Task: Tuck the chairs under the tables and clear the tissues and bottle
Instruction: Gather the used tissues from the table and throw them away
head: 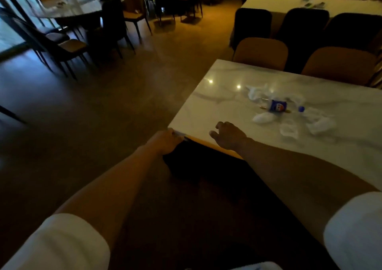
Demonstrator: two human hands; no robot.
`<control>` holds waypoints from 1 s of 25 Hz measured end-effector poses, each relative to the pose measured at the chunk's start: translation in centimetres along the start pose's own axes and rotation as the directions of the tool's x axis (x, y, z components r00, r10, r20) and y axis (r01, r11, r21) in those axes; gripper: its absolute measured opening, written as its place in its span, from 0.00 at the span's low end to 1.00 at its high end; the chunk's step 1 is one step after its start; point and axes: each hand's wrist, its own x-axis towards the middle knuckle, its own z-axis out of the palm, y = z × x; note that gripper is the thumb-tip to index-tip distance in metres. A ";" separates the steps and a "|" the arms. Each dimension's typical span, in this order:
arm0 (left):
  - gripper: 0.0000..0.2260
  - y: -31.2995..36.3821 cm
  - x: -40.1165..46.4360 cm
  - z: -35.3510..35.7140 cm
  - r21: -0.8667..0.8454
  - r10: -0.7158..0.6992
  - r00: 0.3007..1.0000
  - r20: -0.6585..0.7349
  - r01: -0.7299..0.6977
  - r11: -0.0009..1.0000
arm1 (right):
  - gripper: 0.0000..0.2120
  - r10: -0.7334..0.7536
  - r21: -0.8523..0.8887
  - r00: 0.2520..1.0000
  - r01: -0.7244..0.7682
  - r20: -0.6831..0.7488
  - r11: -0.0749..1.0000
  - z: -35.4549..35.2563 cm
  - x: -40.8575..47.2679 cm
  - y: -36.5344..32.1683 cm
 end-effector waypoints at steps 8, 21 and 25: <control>0.26 -12.4 12.0 -10.7 -0.038 -0.071 0.996 0.047 0.073 0.997 | 0.25 -0.035 -0.021 0.999 0.034 -0.028 0.999 4.0 18.1 -14.8; 0.21 -22.8 38.6 -25.8 0.096 -0.016 0.990 0.138 0.003 0.995 | 0.20 0.088 -0.013 0.988 -0.087 0.128 0.996 3.6 45.3 -25.6; 0.19 -24.8 48.9 -29.8 0.112 0.093 0.979 0.182 -0.115 0.987 | 0.16 0.208 0.019 0.977 -0.209 0.052 0.978 2.0 52.4 -28.9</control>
